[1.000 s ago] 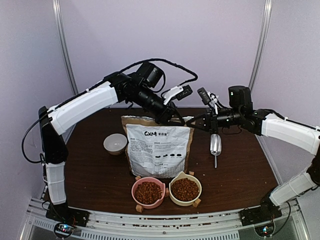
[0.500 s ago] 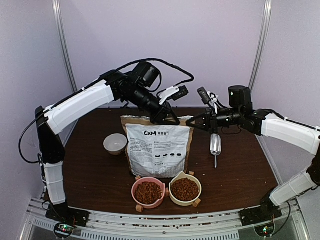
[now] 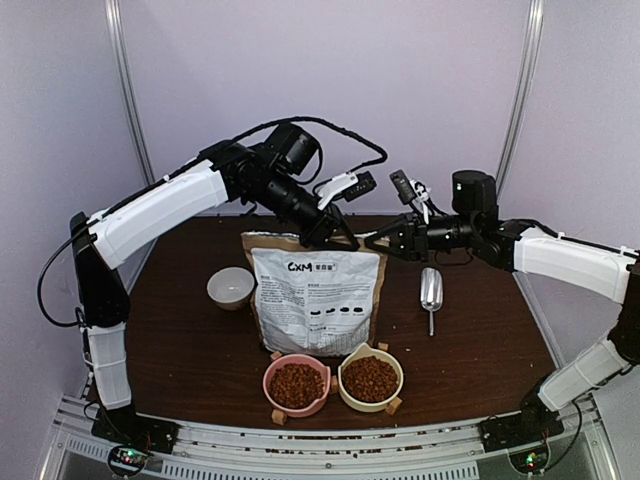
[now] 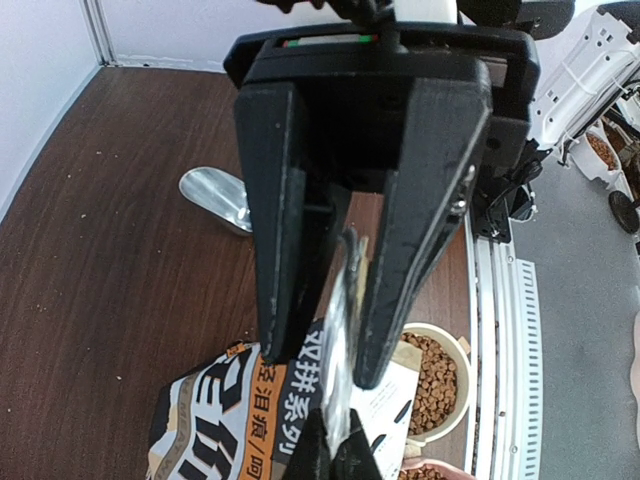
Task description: Serve the pet food
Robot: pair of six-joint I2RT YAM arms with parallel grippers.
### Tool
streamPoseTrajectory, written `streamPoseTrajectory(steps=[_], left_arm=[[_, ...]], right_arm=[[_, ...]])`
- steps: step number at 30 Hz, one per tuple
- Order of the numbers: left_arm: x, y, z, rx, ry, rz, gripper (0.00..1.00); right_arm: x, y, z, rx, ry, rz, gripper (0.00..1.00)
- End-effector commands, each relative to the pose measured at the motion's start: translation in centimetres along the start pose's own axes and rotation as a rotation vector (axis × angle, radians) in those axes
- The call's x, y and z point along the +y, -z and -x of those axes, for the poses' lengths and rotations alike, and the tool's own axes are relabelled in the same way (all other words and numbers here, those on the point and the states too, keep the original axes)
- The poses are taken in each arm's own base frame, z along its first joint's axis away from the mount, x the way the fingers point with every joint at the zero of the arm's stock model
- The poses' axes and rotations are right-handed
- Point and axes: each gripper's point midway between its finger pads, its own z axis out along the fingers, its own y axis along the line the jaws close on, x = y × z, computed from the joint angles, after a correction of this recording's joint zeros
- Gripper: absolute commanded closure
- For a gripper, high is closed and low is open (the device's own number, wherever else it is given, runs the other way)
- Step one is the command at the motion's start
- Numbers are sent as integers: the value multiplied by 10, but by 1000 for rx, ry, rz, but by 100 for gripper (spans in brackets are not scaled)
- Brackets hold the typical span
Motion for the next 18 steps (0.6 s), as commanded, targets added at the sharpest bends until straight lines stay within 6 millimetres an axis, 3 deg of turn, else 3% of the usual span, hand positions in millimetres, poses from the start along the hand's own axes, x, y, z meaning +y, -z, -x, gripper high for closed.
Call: streamPoseTrajectory(steps=[1, 3, 6, 8, 14, 18], left_arm=[[-2, 21, 14, -53, -22, 16, 100], [-2, 21, 14, -54, -22, 19, 100], [0, 23, 15, -55, -26, 34, 100], [4, 26, 14, -49, -29, 60, 99], [20, 37, -7, 5, -1, 124, 82], [25, 45, -19, 27, 9, 159, 85]], right_arm=[[8, -4, 15, -29, 36, 38, 75], [7, -6, 14, -26, 30, 43, 78], [6, -6, 14, -24, 31, 38, 100], [6, -5, 13, -20, 36, 32, 100], [8, -1, 17, -24, 56, 11, 100], [10, 1, 19, -24, 63, 8, 100]])
